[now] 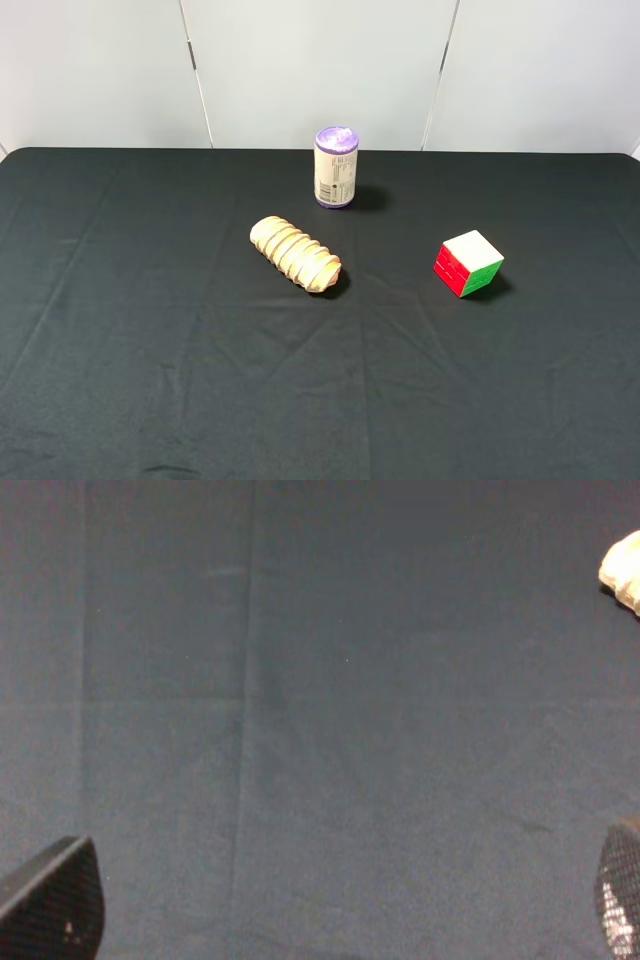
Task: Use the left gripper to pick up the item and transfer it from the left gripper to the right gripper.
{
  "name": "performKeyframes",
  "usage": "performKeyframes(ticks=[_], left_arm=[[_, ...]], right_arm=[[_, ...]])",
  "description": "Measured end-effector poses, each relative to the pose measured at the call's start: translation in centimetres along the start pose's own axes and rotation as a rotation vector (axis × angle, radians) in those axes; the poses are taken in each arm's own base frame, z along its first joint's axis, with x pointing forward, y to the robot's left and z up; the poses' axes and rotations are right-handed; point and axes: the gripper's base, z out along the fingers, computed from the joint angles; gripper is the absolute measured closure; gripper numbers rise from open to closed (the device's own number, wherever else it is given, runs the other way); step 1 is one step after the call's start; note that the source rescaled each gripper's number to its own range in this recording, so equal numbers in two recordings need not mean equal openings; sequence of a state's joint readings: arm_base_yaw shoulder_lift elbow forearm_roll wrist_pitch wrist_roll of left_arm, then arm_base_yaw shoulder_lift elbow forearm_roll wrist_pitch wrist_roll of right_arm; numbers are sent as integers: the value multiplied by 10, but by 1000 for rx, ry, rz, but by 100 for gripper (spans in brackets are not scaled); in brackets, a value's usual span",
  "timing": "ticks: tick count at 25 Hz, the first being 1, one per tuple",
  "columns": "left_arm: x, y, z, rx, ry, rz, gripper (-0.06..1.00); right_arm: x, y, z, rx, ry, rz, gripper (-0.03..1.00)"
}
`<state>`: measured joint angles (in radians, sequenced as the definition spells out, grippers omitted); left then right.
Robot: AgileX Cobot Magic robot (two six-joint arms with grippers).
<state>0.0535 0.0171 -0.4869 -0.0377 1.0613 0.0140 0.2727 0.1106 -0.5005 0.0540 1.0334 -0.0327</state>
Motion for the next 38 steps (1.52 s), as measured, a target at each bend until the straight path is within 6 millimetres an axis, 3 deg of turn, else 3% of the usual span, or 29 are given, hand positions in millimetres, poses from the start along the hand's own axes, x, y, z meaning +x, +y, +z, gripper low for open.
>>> performKeyframes(ticks=[12,26,38], left_arm=[[0,0,0,0,0,0,-1],[0,0,0,0,0,1,-1],[2,0,-3,1,-23,1,-1]], right_arm=[[0,0,0,3,-16,1,-3],[7,2,-14,231,-134,120,-3],[7,2,-14,243,-136,131,-3]])
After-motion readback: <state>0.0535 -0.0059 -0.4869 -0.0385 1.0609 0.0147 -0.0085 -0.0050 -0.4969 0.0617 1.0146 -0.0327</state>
